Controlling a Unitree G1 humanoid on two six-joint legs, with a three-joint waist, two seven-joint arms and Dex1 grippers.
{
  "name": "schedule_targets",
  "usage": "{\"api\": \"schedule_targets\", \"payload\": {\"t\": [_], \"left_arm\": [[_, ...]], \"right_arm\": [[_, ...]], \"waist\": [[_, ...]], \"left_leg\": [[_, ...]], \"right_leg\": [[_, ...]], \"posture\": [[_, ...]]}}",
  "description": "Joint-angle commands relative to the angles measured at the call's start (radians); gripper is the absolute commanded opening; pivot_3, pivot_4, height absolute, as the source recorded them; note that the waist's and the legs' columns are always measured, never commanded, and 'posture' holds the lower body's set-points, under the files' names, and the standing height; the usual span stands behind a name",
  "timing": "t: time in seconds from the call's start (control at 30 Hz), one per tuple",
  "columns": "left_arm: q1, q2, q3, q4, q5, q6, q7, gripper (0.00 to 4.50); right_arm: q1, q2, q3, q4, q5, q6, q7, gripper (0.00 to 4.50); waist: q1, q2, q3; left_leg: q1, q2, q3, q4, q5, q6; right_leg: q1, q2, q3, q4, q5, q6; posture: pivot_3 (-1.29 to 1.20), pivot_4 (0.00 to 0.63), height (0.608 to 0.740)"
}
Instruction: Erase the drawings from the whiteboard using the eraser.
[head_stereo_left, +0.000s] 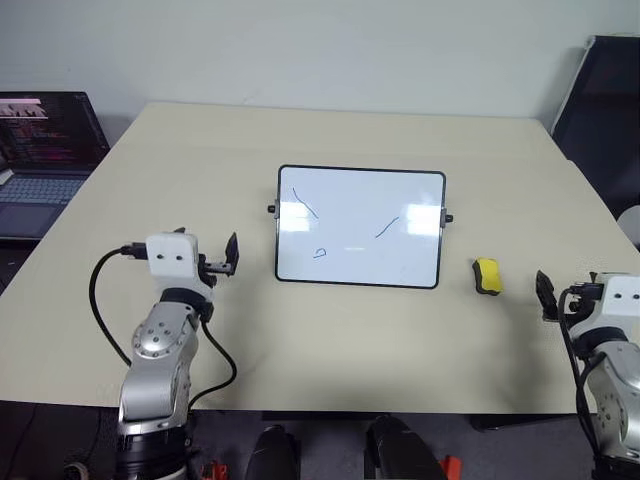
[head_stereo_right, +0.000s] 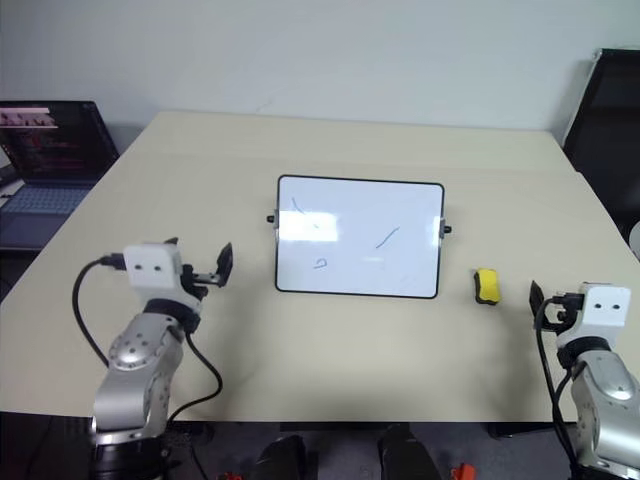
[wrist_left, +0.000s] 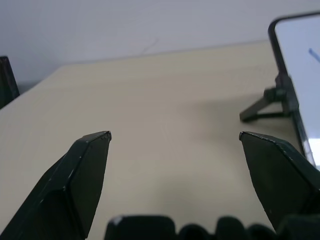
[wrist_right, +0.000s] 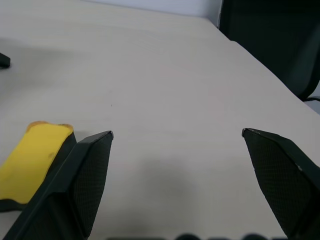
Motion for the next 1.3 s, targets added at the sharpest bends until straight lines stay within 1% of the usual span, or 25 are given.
{"api": "schedule_targets", "payload": {"t": [0.03, 0.1, 0.2, 0.3, 0.5, 0.6, 0.73, 0.8, 0.9, 0.93, 1.0, 1.1, 1.2, 1.3], "left_arm": [[0.019, -0.011, 0.023, -0.035, 0.019, -0.017, 0.027, 4.5], [0.025, -0.017, 0.024, -0.013, 0.024, -0.033, 0.035, 4.5], [0.015, -0.013, 0.033, -0.033, 0.007, -0.016, 0.026, 4.5], [-0.017, 0.018, 0.018, -0.024, -0.042, -0.04, -0.068, 4.5], [-0.095, 0.082, 0.005, -0.001, -0.116, -0.109, -0.24, 4.5], [-0.132, 0.127, -0.026, -0.021, -0.188, -0.099, -0.37, 4.5], [-0.194, 0.214, -0.085, -0.037, -0.295, -0.051, -0.581, 4.5], [-0.249, 0.261, -0.125, -0.024, -0.341, -0.019, -0.692, 4.5], [-0.314, 0.309, -0.184, 0.013, -0.371, 0.009, -0.82, 4.5], [-0.316, 0.328, -0.175, 0.044, -0.379, -0.009, -0.867, 4.5], [-0.359, 0.353, -0.227, 0.083, -0.381, -0.013, -0.977, 4.5], [-0.46, 0.356, -0.316, 0.118, -0.383, 0.011, -1.103, 4.5], [-0.508, 0.381, -0.326, 0.173, -0.392, 0.01, -1.201, 4.5], [-0.587, 0.353, -0.356, 0.249, -0.351, -0.04, -1.245, 4.5]], "right_arm": [[0.001, -0.006, -0.015, -0.05, 0.017, 0.017, -0.001, 4.49], [-0.004, -0.003, -0.009, -0.03, 0.009, 0.017, -0.004, 4.49], [-0.012, 0.001, -0.001, -0.043, 0.003, 0.04, -0.02, 4.49], [-0.019, -0.002, 0.008, -0.083, 0.01, 0.069, -0.018, 4.49], [0.002, -0.007, -0.007, -0.184, 0.09, 0.137, 0.019, 4.49], [0.008, -0.035, -0.011, -0.239, 0.151, 0.193, 0.062, 4.49], [0.022, -0.085, -0.025, -0.315, 0.26, 0.339, 0.099, 4.49], [0.029, -0.11, -0.025, -0.361, 0.311, 0.415, 0.103, 4.49], [0.018, -0.114, -0.024, -0.401, 0.354, 0.52, 0.054, 4.49], [0.011, -0.091, 0.003, -0.429, 0.349, 0.548, 0.012, 4.49], [-0.02, -0.046, 0.034, -0.461, 0.349, 0.589, -0.061, 4.49], [-0.089, -0.013, 0.077, -0.405, 0.283, 0.616, -0.15, 4.49], [-0.141, 0.032, 0.136, -0.382, 0.24, 0.626, -0.205, 4.49], [-0.199, 0.052, 0.166, -0.321, 0.201, 0.627, -0.231, 4.49]], "waist": [[0.0, 0.0, 0.0], [0.0, 0.0, 0.0], [0.0, 0.0, 0.0], [0.0, 0.0, 0.0], [0.001, 0.0, 0.0], [0.001, 0.0, 0.0], [0.001, 0.001, 0.001], [0.0, 0.001, 0.001], [0.001, 0.001, 0.001], [0.0, 0.001, 0.001], [-0.006, 0.001, 0.001], [-0.008, 0.002, 0.002], [-0.008, 0.002, 0.002], [-0.008, 0.003, 0.002]], "left_leg": [[0.0, 0.0, 0.0, 0.0, 0.0, 0.0], [0.0, 0.0, 0.0, 0.001, 0.0, 0.0], [0.0, 0.0, 0.0, 0.001, 0.0, 0.0], [0.0, 0.0, 0.0, 0.001, 0.0, 0.0], [0.0, 0.0, 0.0, 0.0, 0.0, 0.0], [0.0, 0.0, 0.0, 0.0, 0.0, 0.0], [0.0, 0.0, 0.0, 0.0, 0.0, 0.0], [0.0, 0.0, 0.0, 0.0, 0.0, 0.0], [0.0, 0.0, -0.001, 0.0, 0.0, 0.0], [0.0, 0.0, 0.0, 0.0, 0.0, 0.0], [0.0, 0.0, 0.0, 0.0, 0.0, 0.0], [-0.001, 0.0, -0.001, 0.0, 0.0, 0.0], [-0.002, 0.0, -0.001, 0.0, 0.0, 0.0], [-0.002, 0.0, -0.002, -0.002, 0.0, 0.0]], "right_leg": [[0.0, 0.0, 0.0, 0.0, 0.0, 0.0], [0.0, 0.0, 0.0, 0.0, 0.0, 0.0], [0.0, 0.0, 0.0, 0.0, 0.0, 0.0], [0.0, 0.0, 0.0, 0.0, 0.0, 0.0], [0.0, 0.0, 0.0, -0.001, 0.0, 0.0], [0.0, 0.0, 0.0, -0.001, 0.0, 0.0], [0.0, 0.0, 0.0, -0.001, 0.0, 0.0], [0.0, 0.0, 0.0, -0.001, 0.0, 0.0], [0.0, 0.0, -0.001, -0.001, 0.0, 0.0], [0.0, 0.0, 0.0, -0.001, 0.0, 0.0], [0.0, 0.0, 0.0, -0.001, 0.0, 0.0], [-0.001, 0.0, -0.001, 0.0, 0.0, 0.0], [-0.001, 0.0, -0.001, -0.001, 0.0, 0.0], [-0.002, 0.0, -0.003, 0.0, 0.0, -0.001]], "posture": [[0.0, 0.15, 0.74], [0.0, 0.15, 0.74], [0.0, 0.15, 0.74], [0.0, 0.15, 0.74], [0.0, 0.15, 0.74], [0.0, 0.15, 0.74], [0.0, 0.15, 0.74], [0.0, 0.15, 0.74], [0.0, 0.15, 0.74], [0.0, 0.15, 0.74], [0.0, 0.15, 0.74], [0.0, 0.15, 0.74], [0.0, 0.15, 0.74], [0.0, 0.15, 0.74]]}}
